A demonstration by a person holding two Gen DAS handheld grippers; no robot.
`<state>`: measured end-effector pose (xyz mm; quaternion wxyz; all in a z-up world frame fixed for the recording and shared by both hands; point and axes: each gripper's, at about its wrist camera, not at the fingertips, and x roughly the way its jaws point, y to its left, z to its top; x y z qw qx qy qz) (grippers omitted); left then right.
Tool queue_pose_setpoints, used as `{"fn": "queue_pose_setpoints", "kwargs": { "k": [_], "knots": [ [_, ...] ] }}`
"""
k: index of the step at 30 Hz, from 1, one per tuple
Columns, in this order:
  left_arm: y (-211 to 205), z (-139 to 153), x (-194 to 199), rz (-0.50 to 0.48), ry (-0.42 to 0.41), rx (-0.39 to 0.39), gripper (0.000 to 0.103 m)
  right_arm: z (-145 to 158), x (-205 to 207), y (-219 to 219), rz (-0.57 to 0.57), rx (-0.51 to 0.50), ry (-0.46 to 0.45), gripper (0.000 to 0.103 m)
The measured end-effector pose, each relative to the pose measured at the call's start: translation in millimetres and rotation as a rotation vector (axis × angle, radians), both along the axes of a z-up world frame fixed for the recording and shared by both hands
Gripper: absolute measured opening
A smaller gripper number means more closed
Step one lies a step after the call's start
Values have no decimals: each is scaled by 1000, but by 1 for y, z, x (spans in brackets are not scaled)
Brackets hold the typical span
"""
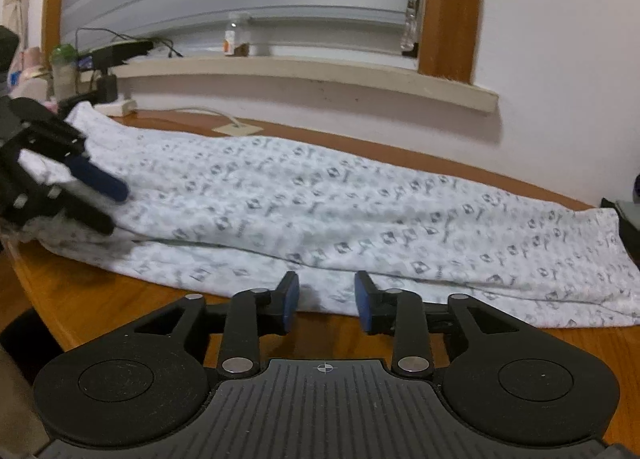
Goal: Fold clothes
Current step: 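Pinch the garment edge with the left gripper and pull it straight, then open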
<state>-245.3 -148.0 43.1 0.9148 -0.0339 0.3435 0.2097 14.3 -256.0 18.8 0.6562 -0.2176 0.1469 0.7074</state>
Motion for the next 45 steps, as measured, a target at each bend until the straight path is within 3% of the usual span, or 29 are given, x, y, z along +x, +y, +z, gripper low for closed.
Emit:
{"fn": "queue_pose_setpoints", "kwargs": {
  "k": [3,5,12,17,19,20,21,25,27,28,31,32,35,37,41,45],
  "knots": [
    [-1,-5,2,8,7,18,31,0,7,5,-17,4,-25,46],
    [1,-4,-1,17,-12,27,2,0,8,8,-19,5,-44,47],
    [6,27,-20,35,-145,-11,2,0,5,17,-8,7,-117,47],
    [16,33,-20,14,-172,-90,2,-1,3,24,-4,20,-166,46],
    [17,32,-20,1,-172,-119,2,0,7,26,-10,22,-174,41],
    [16,30,-20,-4,-170,-130,2,2,11,25,-17,20,-165,20],
    [15,28,-20,-7,-169,-140,2,3,15,25,-24,18,-157,6],
    [12,21,-20,-15,-152,-157,4,18,29,8,-52,84,-93,3],
    [12,19,-20,-14,-143,-154,4,19,28,1,-37,88,-110,5],
    [13,19,-21,-12,-144,-150,10,19,27,-3,-27,87,-121,9],
    [17,25,-22,3,-153,-130,21,14,30,-9,-47,61,-153,33],
    [20,28,-22,11,-156,-120,23,13,36,-11,-74,59,-142,35],
    [31,32,-19,42,-142,-69,32,12,64,-14,-183,59,-70,38],
    [41,30,-14,61,-130,-49,32,12,85,-15,-258,57,1,43],
    [65,19,-3,97,-116,-37,32,5,127,-14,-395,48,126,44],
    [87,6,2,132,-122,-91,32,-2,167,-10,-507,55,229,44]
  ]
}}
